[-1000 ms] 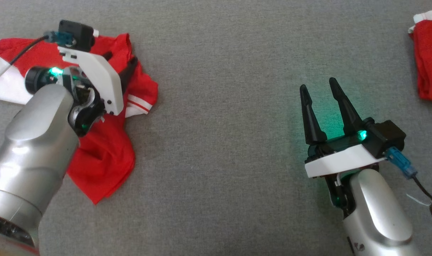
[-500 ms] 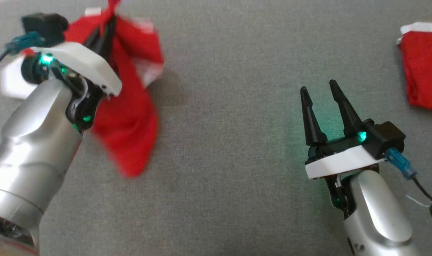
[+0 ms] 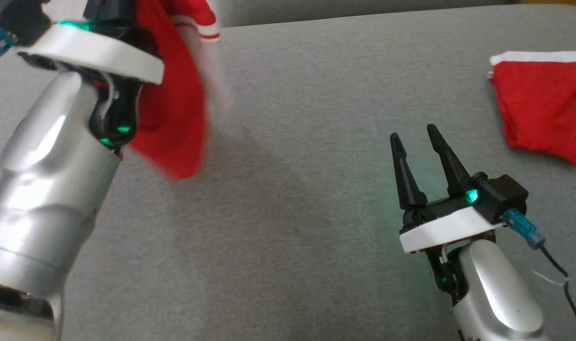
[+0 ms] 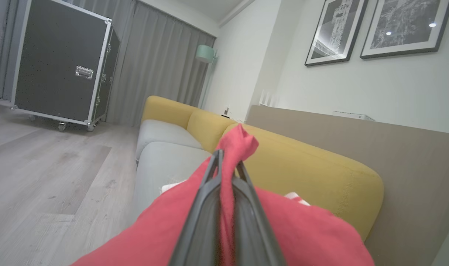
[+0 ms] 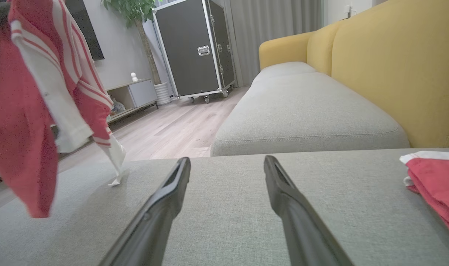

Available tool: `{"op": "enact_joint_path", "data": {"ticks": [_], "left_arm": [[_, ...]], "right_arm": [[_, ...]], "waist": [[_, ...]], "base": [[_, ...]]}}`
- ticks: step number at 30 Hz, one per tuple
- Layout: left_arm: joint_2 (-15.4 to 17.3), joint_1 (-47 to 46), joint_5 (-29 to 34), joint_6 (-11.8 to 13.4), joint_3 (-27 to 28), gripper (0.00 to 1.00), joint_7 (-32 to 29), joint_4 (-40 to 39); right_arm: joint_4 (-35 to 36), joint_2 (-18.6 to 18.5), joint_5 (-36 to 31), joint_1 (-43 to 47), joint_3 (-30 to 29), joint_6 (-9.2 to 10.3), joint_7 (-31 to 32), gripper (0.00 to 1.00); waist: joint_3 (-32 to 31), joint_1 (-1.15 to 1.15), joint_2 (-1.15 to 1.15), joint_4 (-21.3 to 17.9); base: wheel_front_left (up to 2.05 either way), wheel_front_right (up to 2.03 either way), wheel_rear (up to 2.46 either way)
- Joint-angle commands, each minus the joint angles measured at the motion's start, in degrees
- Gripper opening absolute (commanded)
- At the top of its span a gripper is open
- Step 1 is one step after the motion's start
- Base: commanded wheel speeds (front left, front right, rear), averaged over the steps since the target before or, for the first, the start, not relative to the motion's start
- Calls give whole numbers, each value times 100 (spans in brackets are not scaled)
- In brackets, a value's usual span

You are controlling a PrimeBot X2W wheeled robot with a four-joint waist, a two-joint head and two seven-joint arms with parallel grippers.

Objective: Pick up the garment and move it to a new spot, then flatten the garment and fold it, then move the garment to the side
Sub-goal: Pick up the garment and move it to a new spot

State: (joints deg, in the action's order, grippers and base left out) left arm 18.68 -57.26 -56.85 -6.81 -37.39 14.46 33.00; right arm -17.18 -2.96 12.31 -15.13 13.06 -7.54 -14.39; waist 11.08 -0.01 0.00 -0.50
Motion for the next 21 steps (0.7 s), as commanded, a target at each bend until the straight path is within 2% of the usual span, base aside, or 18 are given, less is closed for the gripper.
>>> {"op": "enact_joint_path", "data": {"ticks": [1, 7, 11, 15, 17, 18, 19, 21], "left_arm": [[97, -307, 185, 52, 266, 0, 50, -241], [-349, -190, 760, 240, 444, 0, 52, -329], [-800, -198, 1149, 208, 480, 0, 53, -285], [-1186, -169, 1326, 135, 436, 0, 53, -45], [-1257, -155, 1347, 109, 387, 0, 53, 54], [-1314, -145, 1372, 82, 332, 41, 53, 144], [-1360, -132, 1400, 55, 271, 100, 53, 228], [-1423, -98, 1409, 9, 166, 100, 53, 390]], "right_arm": [[206, 8, 60, -83, 145, 5, -61, 100], [341, 8, 212, -228, 240, 5, -61, 100], [523, 8, 327, -404, 249, 5, -61, 100], [629, 8, 381, -489, 170, 5, -61, 100], [644, 8, 386, -499, 159, 5, -61, 100], [657, 8, 389, -506, 149, 5, -61, 100], [667, 8, 389, -509, 136, 5, -61, 100], [682, 8, 381, -508, 99, 5, -61, 100]], "waist": [[-6, 1, 0, -145], [164, 1, 0, -680], [438, 1, 0, -1119], [611, 1, 0, -1318], [640, 1, 0, -1344], [666, 1, 0, -1363], [685, 1, 0, -1369], [715, 1, 0, -1357]], "base": [[0, 0, 0], [0, 0, 0], [0, 0, 0], [0, 0, 0], [0, 0, 0], [0, 0, 0], [0, 0, 0], [0, 0, 0]]}}
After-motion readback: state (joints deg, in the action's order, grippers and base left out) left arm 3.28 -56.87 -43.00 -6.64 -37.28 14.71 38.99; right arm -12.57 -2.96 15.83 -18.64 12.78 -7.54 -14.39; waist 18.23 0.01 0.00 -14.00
